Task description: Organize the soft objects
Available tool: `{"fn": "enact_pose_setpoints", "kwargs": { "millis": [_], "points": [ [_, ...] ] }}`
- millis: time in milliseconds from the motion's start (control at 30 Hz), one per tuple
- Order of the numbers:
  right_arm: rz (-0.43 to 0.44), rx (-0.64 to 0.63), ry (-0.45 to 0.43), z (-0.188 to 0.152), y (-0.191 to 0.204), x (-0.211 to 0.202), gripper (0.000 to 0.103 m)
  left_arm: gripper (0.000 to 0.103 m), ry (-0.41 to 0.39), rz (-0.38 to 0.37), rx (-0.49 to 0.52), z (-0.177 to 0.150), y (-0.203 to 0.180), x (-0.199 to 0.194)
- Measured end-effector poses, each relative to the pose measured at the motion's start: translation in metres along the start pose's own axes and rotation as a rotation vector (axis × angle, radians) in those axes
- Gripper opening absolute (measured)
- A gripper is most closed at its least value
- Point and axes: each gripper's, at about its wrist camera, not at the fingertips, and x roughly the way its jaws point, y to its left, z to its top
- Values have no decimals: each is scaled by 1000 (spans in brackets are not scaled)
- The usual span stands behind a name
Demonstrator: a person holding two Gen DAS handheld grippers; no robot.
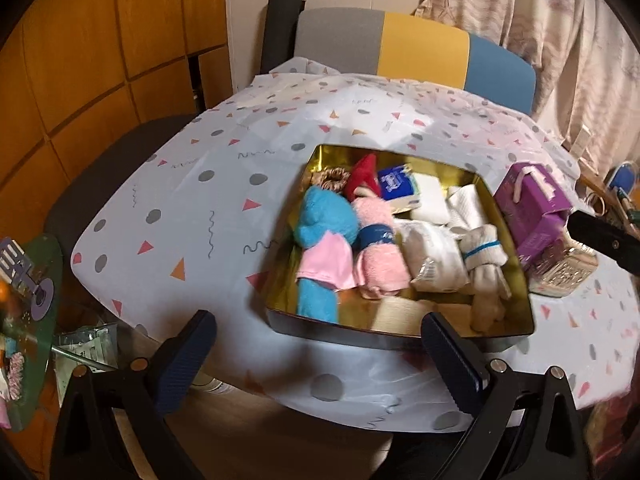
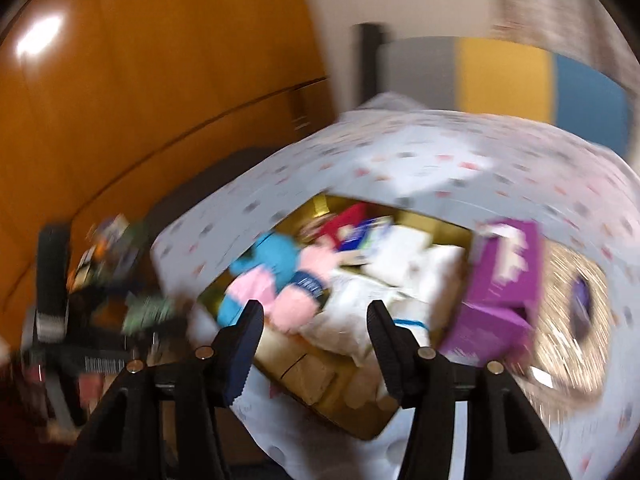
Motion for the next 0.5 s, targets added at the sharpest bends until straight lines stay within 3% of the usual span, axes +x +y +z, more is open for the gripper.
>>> {"fn": "enact_pose_setpoints", "kwargs": {
  "millis": [100, 200, 333, 500],
  "points": [
    [-103, 48, -50, -6, 16, -19, 55, 103, -16, -10, -24, 0, -4, -15],
    [-253, 28, -102, -15, 38, -31, 55, 103, -25, 55, 11, -2, -13, -28],
    [-267, 175, -111, -30, 45, -40, 73, 103, -19, 58, 24, -7, -15, -44],
    [-393, 233, -71, -52, 58, -41, 73, 103, -45, 48, -12, -18, -9, -66]
  ]
}}
